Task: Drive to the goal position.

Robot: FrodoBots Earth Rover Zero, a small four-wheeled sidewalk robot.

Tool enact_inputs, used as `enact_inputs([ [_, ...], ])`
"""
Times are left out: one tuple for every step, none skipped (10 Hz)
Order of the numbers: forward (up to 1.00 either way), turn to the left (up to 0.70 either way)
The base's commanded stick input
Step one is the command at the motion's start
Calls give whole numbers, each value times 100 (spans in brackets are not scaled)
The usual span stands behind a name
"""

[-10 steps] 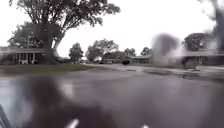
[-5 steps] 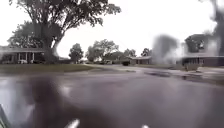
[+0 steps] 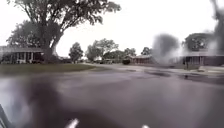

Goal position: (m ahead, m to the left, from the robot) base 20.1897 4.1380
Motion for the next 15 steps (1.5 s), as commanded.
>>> enact_inputs([
  [70,0],
  [70,0],
  [70,0],
  [76,0],
  [85,0],
  [85,0],
  [87,0],
  [100,0],
  [100,0],
  [100,0],
  [100,0],
  [100,0],
  [100,0],
  [100,0],
  [100,0],
])
